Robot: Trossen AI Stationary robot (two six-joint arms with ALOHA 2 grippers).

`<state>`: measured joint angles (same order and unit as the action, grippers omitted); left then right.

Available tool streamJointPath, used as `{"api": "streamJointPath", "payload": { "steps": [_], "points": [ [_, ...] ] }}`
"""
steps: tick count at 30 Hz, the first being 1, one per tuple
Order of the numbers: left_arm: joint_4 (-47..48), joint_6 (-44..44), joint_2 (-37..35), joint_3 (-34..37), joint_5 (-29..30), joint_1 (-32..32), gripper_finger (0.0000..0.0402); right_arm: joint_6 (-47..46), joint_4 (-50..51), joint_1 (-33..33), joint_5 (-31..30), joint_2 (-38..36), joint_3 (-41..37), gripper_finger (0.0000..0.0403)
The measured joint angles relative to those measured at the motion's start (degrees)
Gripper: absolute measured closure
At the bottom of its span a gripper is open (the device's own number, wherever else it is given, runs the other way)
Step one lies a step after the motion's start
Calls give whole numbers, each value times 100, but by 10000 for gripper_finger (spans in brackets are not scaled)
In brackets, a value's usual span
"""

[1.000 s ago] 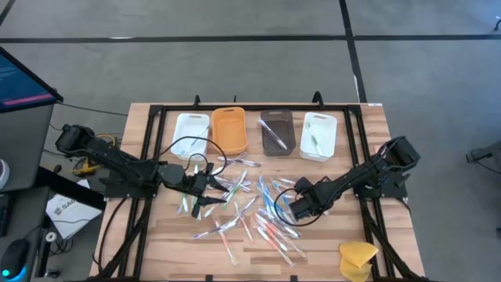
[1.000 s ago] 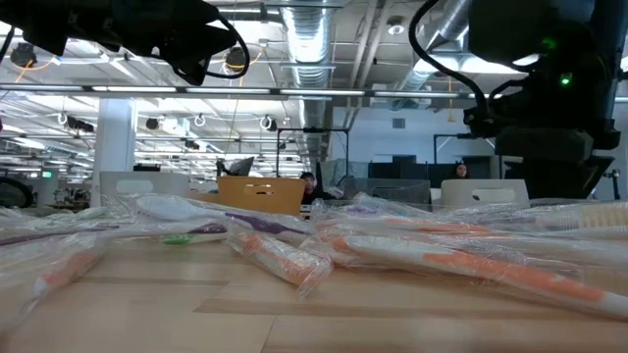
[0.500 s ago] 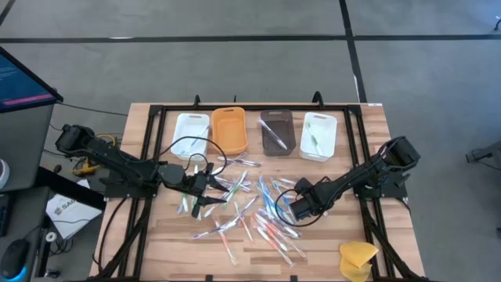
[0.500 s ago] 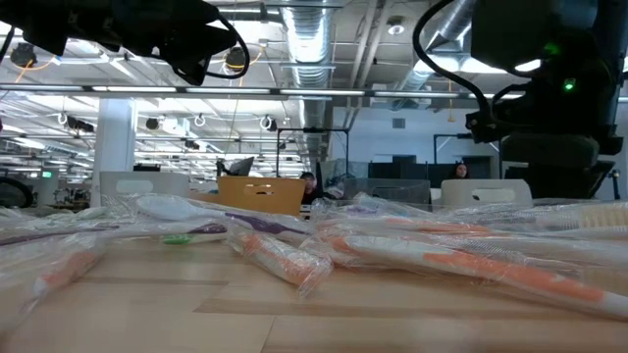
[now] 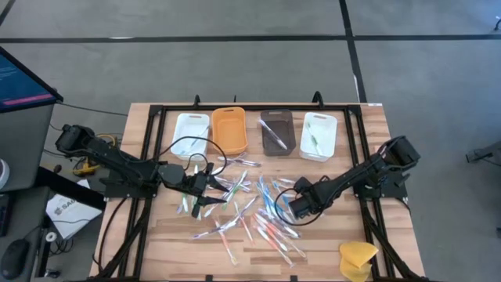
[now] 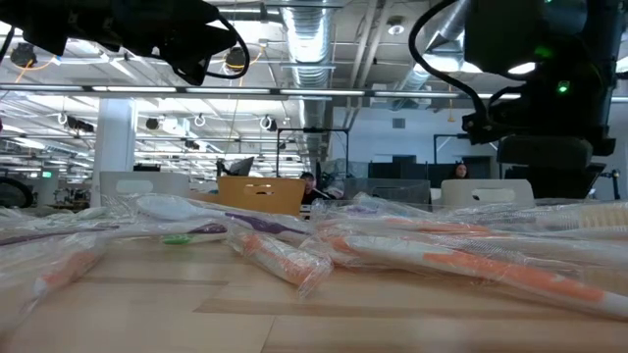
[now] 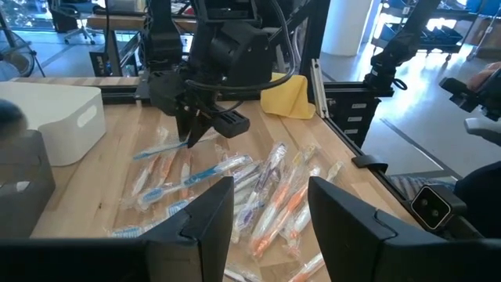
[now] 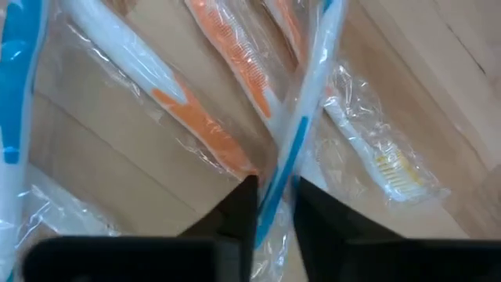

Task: Pick & Place Toothbrushes
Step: Put the blue toothbrush into the left white bin

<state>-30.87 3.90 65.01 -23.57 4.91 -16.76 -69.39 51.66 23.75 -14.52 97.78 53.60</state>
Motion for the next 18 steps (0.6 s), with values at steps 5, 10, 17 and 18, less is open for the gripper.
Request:
{"api": "streamJointPath", "payload": {
  "steps": [5,10,17,18],
  "points": [
    [2,0,0,0,-4,0,243,209,-7,-29,-12,0,-2,392],
    [3,-46,0,0,-7,0,243,220,6,-27,-31,0,-2,395],
    [4,-61,0,0,152,0,243,250,300,73,-121,5,252,399],
    [4,-64,0,0,209,0,243,250,410,104,-193,7,330,399]
  ]
}}
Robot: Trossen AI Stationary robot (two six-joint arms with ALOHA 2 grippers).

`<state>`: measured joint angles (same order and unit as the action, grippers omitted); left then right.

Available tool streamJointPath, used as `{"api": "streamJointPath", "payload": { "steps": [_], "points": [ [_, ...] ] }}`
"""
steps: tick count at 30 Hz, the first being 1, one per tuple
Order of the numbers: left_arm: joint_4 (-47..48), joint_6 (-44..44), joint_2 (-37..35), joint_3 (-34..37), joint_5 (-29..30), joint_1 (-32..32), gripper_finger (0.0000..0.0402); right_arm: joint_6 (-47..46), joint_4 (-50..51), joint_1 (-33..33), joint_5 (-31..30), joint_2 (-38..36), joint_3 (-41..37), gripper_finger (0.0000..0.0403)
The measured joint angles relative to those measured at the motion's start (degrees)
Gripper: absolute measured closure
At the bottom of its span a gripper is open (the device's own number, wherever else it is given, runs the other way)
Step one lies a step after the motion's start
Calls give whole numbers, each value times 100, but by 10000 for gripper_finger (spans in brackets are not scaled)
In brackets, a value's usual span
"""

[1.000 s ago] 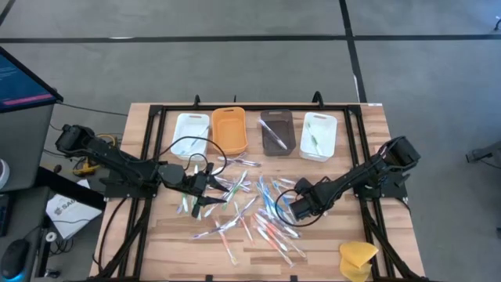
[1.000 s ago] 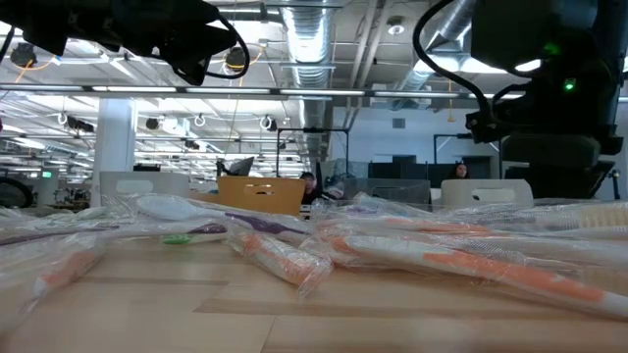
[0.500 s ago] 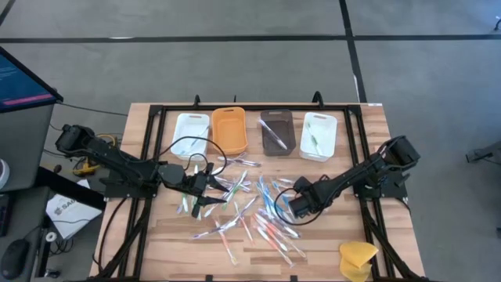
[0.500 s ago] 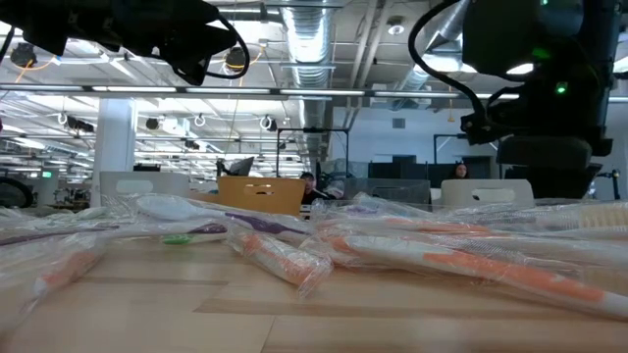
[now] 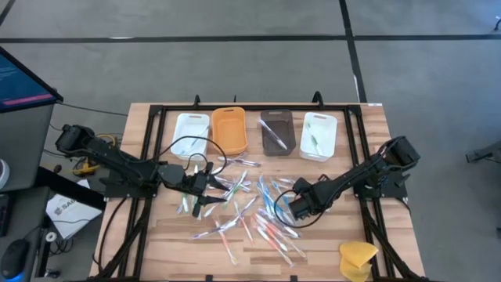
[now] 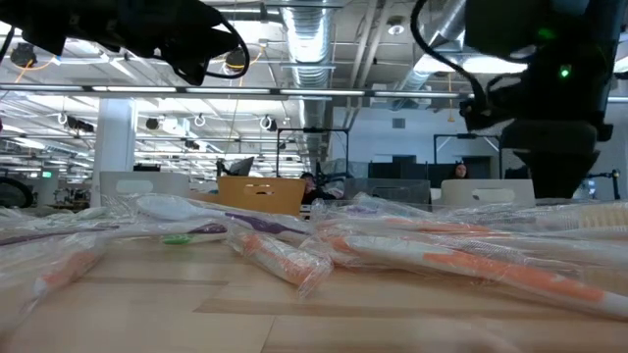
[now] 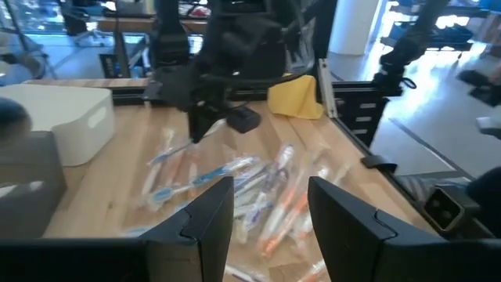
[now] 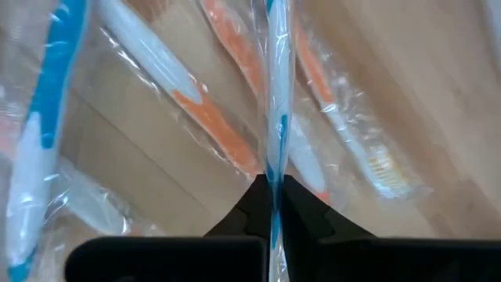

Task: Pick & Place Toothbrushes
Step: Put the blue toothbrush into the left white bin

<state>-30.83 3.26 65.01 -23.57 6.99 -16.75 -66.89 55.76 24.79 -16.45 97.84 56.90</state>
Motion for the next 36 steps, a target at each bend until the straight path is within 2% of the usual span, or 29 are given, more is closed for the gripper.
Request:
{"api": "streamJointPath", "payload": {
  "steps": [5,10,16,19,23,27,31,36],
  "points": [
    [0,-165,0,0,222,0,243,-2,561,210,-431,0,486,401],
    [0,-172,0,0,224,0,243,122,724,514,-1339,0,1085,402],
    [-79,-178,0,0,181,0,243,1340,-76,807,-2923,0,1797,402],
    [-365,-323,0,0,-181,-1,243,2160,-696,887,-3457,-2,1970,402],
    [-774,-484,0,0,-609,-7,243,3221,-1611,870,-3612,-2,1976,403],
    [-968,-493,16,0,-654,-7,243,3953,-2237,808,-3615,-2,1976,403],
    [-1228,-493,224,0,-654,-6,243,4446,-2597,763,-3610,-2,1976,403],
    [-1760,-633,737,0,-657,24,243,4625,-2805,765,-3604,-2,1976,403]
  ]
}}
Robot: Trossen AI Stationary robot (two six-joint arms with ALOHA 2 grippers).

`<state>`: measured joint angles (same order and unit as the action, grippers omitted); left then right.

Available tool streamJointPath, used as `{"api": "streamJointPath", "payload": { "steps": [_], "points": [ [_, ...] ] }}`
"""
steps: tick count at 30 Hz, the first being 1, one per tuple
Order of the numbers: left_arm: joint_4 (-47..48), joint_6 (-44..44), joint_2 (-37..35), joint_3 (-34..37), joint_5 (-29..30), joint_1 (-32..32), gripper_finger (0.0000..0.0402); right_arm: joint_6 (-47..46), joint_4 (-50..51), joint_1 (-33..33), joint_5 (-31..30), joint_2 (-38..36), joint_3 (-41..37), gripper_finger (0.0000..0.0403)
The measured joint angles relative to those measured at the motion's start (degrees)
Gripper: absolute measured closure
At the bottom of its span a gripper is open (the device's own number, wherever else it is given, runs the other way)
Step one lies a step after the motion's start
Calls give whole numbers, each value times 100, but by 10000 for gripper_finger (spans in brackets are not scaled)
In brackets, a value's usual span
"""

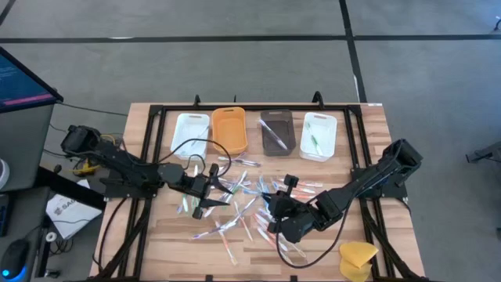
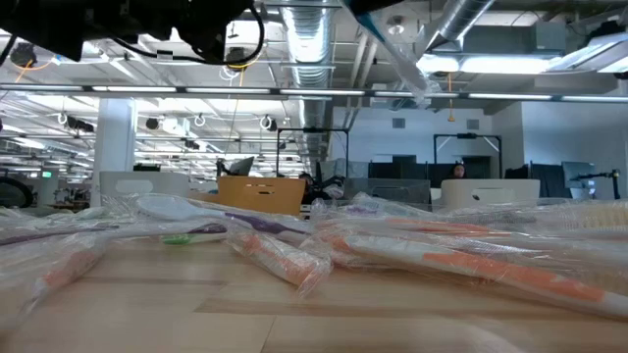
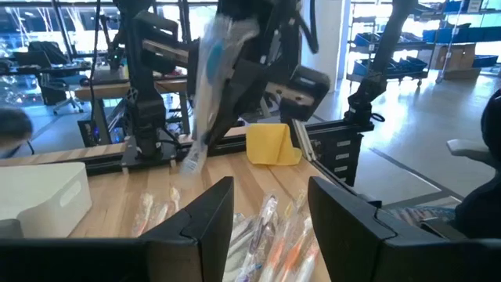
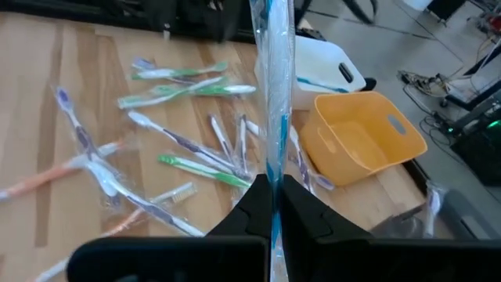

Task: Pick & Place Toothbrushes
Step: Put the blue toothbrush into the left white bin

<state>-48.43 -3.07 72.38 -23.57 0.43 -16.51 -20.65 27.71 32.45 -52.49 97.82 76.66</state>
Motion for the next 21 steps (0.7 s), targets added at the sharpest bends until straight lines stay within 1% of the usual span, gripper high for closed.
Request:
{"api": "streamJointPath", "payload": {
  "steps": [4,11,13,17,21],
  "points": [
    [-385,-15,313,0,0,2,243,153,-84,55,38,0,0,403],
    [-663,-474,264,0,-2,15,243,326,-172,92,27,0,-2,403],
    [-836,-557,264,0,9,15,243,326,-171,80,89,0,-2,403],
    [-900,-573,318,-2,279,20,243,328,-213,16,198,37,-2,403],
    [-933,-472,406,-3,276,17,243,479,-353,-28,456,97,-13,403]
  ]
}}
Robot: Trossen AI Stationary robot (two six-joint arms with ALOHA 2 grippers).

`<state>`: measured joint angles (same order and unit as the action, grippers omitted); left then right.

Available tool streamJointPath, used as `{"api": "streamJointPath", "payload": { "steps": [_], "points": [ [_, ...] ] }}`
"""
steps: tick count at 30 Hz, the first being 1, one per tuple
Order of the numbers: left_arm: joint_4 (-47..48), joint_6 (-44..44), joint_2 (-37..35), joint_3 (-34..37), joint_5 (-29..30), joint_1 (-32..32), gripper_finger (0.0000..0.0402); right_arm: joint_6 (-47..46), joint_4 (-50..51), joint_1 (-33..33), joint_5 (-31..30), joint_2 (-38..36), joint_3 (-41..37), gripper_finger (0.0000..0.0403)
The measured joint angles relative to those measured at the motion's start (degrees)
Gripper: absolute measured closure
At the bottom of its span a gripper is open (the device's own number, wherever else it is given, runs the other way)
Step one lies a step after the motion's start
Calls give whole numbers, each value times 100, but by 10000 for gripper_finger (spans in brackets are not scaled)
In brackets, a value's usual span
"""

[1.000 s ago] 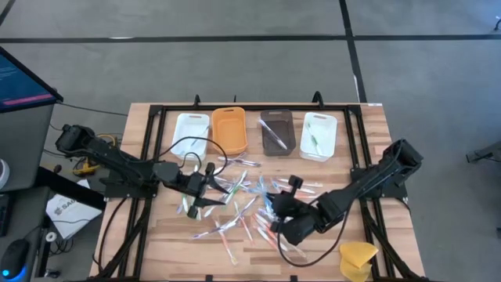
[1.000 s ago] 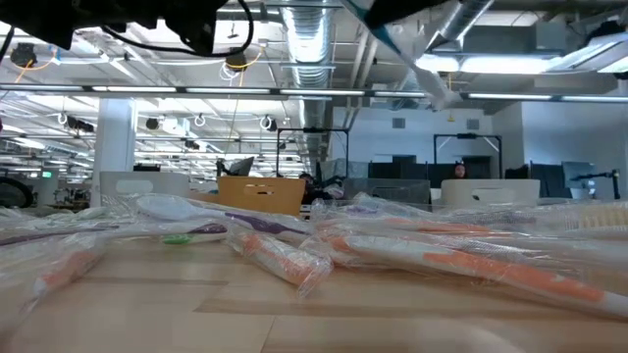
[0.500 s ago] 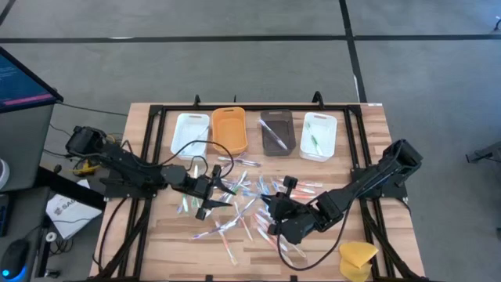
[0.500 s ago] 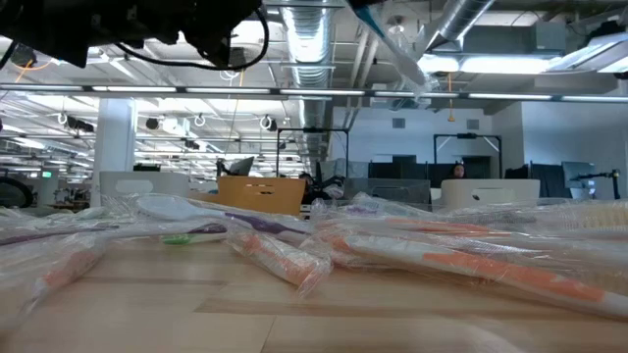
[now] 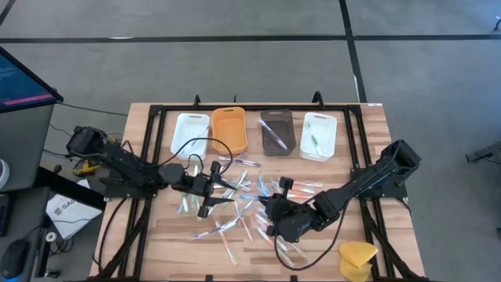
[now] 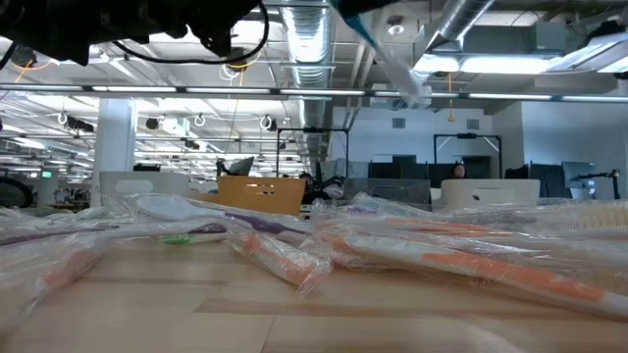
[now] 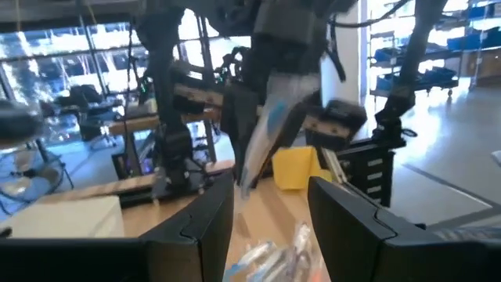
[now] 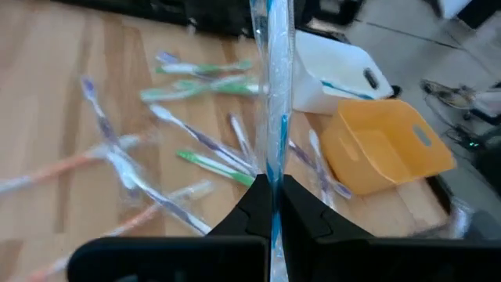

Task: Pick & Place Toothbrushes
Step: Put the blue toothbrush into the left white bin

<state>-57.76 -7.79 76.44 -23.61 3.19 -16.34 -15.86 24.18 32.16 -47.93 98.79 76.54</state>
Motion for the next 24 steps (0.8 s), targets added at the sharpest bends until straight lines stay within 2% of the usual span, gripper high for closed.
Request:
{"api": "streamJointPath", "payload": {
  "steps": [10,19,24],
  "points": [
    [-10,-83,31,1,-431,82,235,85,-67,-46,181,-7,10,403],
    [-29,377,29,1,-453,240,149,86,-84,-47,207,-7,8,403],
    [-31,376,29,1,-425,238,124,175,-212,-85,310,-7,8,403]
  ]
}}
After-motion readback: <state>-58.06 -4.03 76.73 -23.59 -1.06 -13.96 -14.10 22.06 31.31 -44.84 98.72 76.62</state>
